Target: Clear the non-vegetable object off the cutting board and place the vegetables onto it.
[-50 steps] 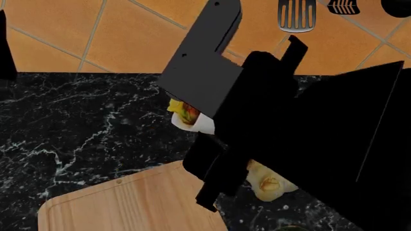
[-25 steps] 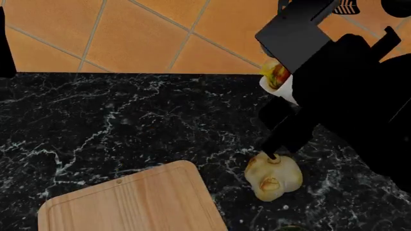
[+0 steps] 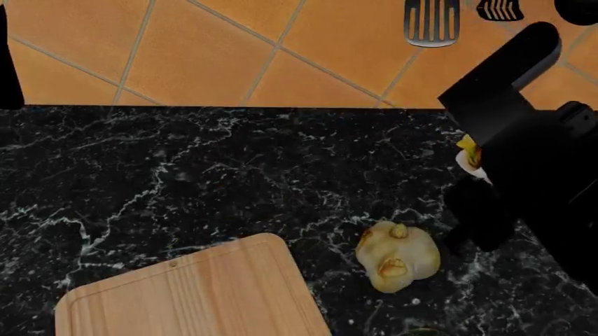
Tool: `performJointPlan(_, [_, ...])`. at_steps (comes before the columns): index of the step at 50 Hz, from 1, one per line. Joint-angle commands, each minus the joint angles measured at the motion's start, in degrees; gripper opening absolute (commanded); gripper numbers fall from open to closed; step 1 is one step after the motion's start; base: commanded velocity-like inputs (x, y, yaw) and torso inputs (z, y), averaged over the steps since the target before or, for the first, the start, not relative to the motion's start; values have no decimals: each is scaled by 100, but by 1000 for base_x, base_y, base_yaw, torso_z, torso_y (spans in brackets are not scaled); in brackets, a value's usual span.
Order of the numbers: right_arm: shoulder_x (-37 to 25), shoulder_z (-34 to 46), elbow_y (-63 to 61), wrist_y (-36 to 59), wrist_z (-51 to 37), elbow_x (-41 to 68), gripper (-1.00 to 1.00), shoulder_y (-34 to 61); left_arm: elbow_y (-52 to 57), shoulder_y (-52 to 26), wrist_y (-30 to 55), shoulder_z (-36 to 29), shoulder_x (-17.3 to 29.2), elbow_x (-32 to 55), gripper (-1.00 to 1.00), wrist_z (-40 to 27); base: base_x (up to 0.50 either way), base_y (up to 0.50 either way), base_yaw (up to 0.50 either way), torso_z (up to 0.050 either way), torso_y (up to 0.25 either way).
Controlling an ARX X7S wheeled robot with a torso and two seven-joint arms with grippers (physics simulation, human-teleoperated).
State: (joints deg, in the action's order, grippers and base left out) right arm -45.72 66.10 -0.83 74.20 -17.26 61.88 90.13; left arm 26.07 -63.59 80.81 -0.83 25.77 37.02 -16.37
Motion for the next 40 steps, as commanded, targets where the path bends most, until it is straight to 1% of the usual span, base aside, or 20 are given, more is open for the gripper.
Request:
performJointPlan(1, [1, 33, 187, -20, 43, -358, -100, -194, 7, -36, 36, 108, -119, -37, 100, 81, 26, 0, -5, 0, 0])
performJointPlan(6, [-47, -4, 283, -62, -1, -312, -100, -315, 6, -39, 45, 121, -104, -15, 100, 66, 26, 0, -3, 0, 0])
performJointPlan(7, [-44, 143, 259, -7, 31, -413, -100, -308, -2, -41, 35, 108, -98, -18, 100, 65, 27, 0, 0, 0, 0])
performJointPlan(15, [-47, 191, 344, -52, 35, -411, -100, -445, -9, -123, 71, 116, -96, 29, 100, 41, 26, 0, -4, 0, 0])
performJointPlan(26, [-122, 149, 312, 46, -17, -264, -100, -509, 13, -162, 94, 132, -71, 91, 100, 10, 27, 0, -4, 0, 0])
performJointPlan(27, [-122, 160, 312, 40, -19, -276, 100, -512, 17, -154, 90, 129, -67, 93, 100, 6, 27, 0, -6, 0, 0])
performJointPlan(36, [-143, -37, 264, -30, -85, -132, 100, -467, -36, -275, 101, 63, -61, 116, 100, -18, 27, 0, -4, 0, 0])
performJointPlan(40, [-209, -107, -196, 114, -179, 24, 100, -334, -25, -208, 63, 87, -51, 134, 100, -20, 27, 0, -3, 0, 0])
